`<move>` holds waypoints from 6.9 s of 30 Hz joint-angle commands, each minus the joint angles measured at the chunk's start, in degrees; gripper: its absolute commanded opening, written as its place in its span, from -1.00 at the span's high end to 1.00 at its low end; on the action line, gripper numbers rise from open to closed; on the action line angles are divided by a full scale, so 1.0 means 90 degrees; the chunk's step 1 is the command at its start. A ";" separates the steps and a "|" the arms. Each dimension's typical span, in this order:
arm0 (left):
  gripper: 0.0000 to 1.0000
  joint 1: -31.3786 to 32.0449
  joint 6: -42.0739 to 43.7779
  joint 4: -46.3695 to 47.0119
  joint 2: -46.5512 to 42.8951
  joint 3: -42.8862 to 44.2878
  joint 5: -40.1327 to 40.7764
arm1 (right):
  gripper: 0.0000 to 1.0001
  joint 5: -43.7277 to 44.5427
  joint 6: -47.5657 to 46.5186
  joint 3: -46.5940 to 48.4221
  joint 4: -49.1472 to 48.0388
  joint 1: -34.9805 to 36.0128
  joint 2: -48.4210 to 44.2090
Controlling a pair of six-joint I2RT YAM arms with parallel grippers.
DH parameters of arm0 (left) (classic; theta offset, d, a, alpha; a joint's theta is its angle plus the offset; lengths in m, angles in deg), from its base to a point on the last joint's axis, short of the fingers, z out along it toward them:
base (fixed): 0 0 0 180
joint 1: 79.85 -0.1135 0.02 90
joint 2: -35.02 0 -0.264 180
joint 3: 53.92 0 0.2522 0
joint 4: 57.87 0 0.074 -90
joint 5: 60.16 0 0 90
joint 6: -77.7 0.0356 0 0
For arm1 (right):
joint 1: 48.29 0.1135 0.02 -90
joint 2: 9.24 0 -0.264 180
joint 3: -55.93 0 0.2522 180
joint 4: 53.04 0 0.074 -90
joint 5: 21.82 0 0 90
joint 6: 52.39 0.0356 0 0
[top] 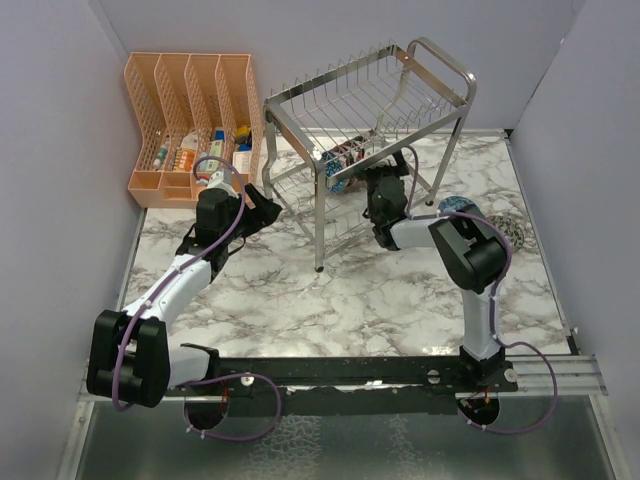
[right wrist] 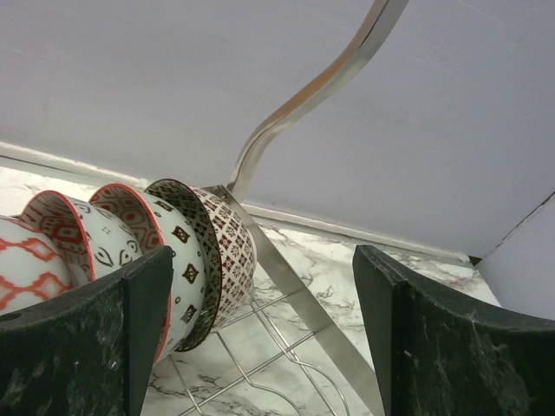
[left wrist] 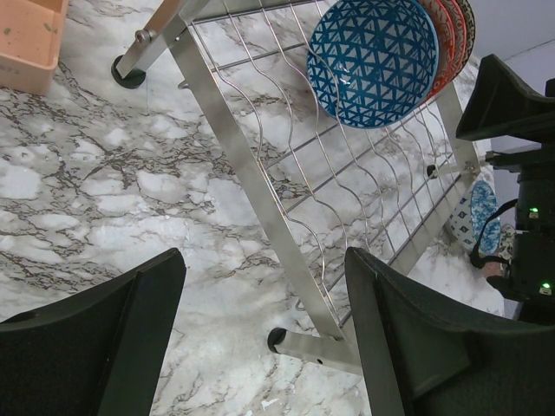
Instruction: Load the bowls into the dish rack
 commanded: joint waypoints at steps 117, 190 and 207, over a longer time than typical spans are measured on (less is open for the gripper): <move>-0.53 0.0009 0.0217 -0.0150 -0.0152 0.0089 0.0075 | -0.03 -0.1331 0.9706 -0.2785 0.7700 -0.3630 -0.4041; -0.52 0.0008 0.0332 -0.0259 -0.0195 0.0161 0.0141 | 0.98 0.1711 0.1878 -0.2582 0.0557 -0.0466 -0.2584; -0.52 0.0008 0.0355 -0.0297 -0.0330 0.0098 0.0166 | 0.98 0.2163 0.0150 -0.2480 -0.1259 -0.0464 -0.1423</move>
